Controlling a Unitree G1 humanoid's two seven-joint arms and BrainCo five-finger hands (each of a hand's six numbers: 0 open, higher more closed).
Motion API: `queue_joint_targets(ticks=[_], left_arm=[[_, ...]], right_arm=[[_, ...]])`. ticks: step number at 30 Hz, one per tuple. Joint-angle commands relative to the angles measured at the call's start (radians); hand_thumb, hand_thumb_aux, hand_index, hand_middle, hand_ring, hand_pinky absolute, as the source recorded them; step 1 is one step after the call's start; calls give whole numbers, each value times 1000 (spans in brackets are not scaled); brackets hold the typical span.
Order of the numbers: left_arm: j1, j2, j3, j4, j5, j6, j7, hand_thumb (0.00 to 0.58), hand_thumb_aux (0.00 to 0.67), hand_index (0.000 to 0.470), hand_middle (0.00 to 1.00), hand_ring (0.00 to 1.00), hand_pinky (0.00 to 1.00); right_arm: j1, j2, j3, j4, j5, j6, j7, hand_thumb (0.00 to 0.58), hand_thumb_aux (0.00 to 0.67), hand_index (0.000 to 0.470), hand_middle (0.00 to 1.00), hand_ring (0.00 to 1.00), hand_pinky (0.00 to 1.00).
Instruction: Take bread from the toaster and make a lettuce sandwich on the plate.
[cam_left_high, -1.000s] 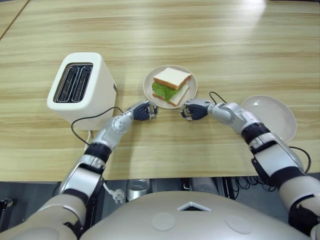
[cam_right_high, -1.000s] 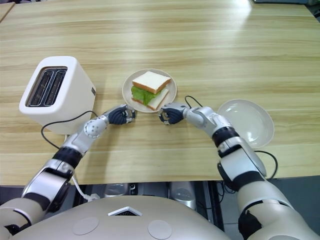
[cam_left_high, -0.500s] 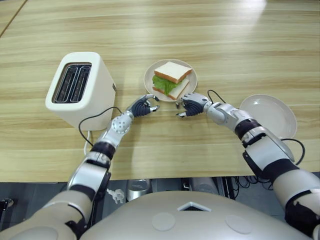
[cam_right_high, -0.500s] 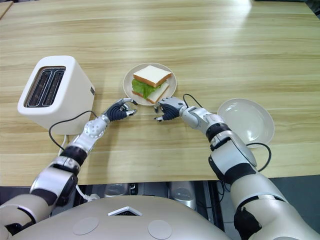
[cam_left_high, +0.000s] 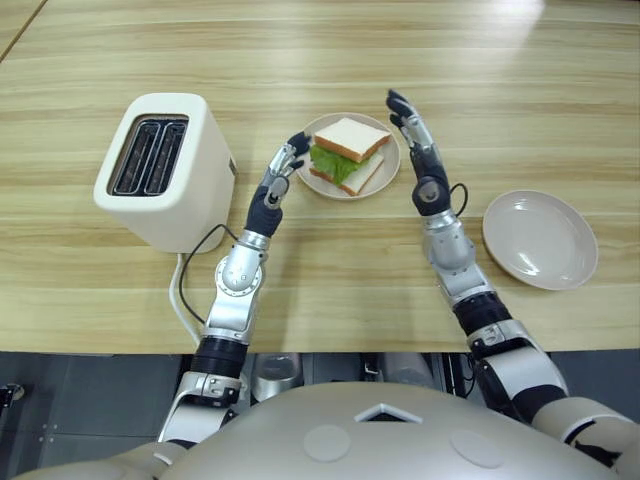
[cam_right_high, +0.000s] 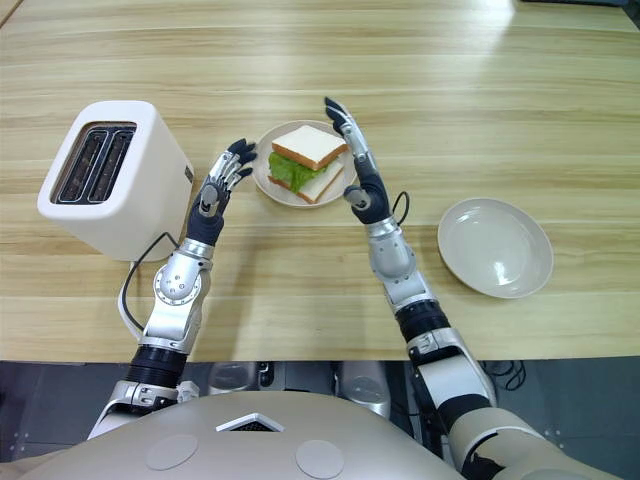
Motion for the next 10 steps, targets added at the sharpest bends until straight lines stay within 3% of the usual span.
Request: queue_joint_targets(ticks=[1,10], left_arm=[[9,-12,39,-56,-1,-29,45,0,0,0,0,0,0],[-4,-6,89,-77,107,-113,152,0,0,0,0,0,0]], right_arm=[[39,29,-76,-85,141,46,50,0,0,0,0,0,0],[99,50,-127,-118,93,98,108,0,0,0,0,0,0]])
